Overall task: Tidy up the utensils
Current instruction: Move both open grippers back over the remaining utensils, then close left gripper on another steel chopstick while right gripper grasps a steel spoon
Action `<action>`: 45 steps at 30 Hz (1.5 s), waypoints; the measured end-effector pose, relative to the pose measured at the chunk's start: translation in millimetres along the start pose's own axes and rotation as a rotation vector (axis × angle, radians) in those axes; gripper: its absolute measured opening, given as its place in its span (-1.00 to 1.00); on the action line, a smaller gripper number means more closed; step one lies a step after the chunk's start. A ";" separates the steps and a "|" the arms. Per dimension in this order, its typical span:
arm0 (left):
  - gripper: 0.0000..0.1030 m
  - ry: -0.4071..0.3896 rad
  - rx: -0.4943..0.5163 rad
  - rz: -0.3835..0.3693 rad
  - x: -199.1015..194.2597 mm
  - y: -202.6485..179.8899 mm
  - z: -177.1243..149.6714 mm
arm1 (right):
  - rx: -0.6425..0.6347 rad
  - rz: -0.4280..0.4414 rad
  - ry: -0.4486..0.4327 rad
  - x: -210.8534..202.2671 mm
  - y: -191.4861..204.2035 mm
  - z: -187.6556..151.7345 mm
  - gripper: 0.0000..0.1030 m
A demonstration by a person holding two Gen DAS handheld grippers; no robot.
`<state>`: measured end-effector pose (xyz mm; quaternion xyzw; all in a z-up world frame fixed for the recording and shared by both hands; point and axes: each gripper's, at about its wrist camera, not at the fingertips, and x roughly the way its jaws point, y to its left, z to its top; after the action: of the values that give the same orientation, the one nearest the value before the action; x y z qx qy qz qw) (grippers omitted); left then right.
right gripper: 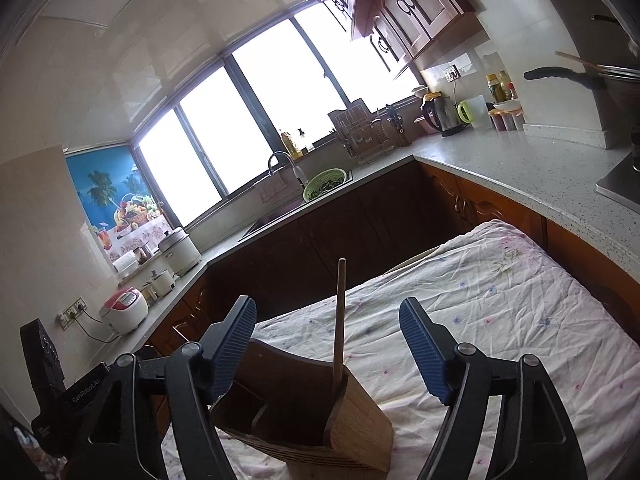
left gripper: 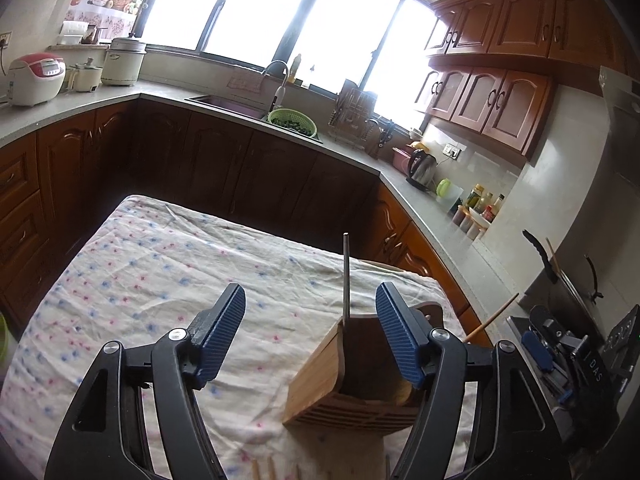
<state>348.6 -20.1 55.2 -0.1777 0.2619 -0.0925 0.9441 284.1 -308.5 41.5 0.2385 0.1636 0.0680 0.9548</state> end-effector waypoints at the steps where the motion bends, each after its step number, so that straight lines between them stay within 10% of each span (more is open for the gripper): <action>1: 0.41 0.005 0.000 0.007 -3.5 3.0 -2.4 | -0.003 0.004 0.006 -3.2 0.7 -1.7 0.55; 45: 0.53 0.266 0.052 0.146 -117.0 73.3 -162.8 | -0.145 -0.098 0.282 -119.4 -6.6 -143.9 0.57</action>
<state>169.8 31.8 -49.2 -0.1197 0.3942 -0.0532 0.9096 123.0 -276.7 -48.0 0.1489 0.3021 0.0656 0.9393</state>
